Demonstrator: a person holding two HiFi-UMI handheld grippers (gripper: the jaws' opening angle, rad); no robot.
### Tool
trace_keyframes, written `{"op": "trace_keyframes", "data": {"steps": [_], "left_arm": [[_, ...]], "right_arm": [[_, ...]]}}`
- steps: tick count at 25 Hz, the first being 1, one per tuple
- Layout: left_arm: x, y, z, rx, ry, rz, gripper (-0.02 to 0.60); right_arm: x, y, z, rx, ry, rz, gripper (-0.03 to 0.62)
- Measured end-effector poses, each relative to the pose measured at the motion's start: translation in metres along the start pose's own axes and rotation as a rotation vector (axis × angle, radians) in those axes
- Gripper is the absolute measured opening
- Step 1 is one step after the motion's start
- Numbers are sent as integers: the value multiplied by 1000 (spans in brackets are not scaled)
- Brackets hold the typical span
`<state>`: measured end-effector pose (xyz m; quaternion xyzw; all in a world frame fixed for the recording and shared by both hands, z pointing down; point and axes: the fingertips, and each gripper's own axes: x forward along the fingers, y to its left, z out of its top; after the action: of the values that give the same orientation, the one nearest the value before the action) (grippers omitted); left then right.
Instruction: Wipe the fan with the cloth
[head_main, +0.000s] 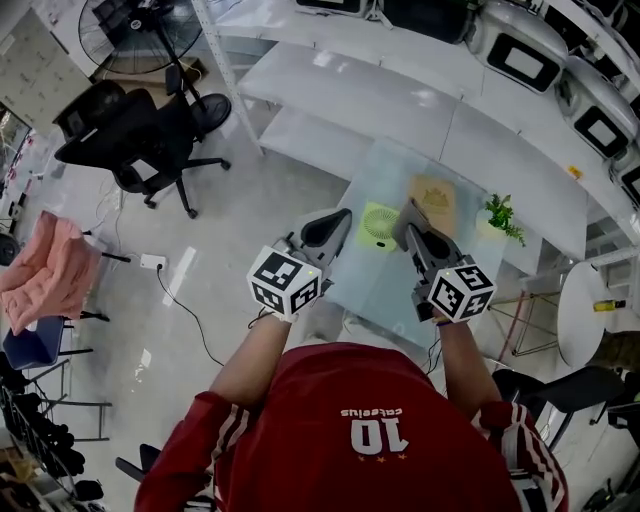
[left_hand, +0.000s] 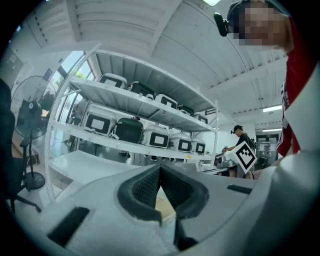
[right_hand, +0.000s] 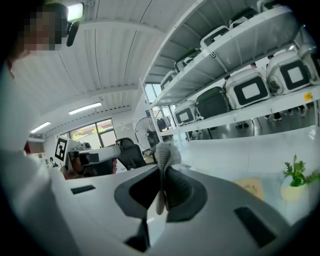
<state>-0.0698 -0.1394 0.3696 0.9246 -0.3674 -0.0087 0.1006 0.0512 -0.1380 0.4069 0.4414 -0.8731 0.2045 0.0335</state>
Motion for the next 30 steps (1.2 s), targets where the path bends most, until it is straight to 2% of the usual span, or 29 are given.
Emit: {"op": "trace_keyframes", "data": {"steps": [3,7,13,18,30], "left_arm": [[11,3,-22,-34,18,15,-3],[27,10,-40,-43,19,15,-2],[38,29,-58,-51,37,58,-2],[45,46,-72,-68,61,122,-2],[50,68,-90,-73,85,193,-2]], "right_arm": [[9,-15,-11,3,25,-2,18],[22,-35,-26,12,54,11,18],[46,-54,-56,31,109,32,18],[66,-63,-81,39,179,58,18],[120,-72,-132,29,242,89,18]]}}
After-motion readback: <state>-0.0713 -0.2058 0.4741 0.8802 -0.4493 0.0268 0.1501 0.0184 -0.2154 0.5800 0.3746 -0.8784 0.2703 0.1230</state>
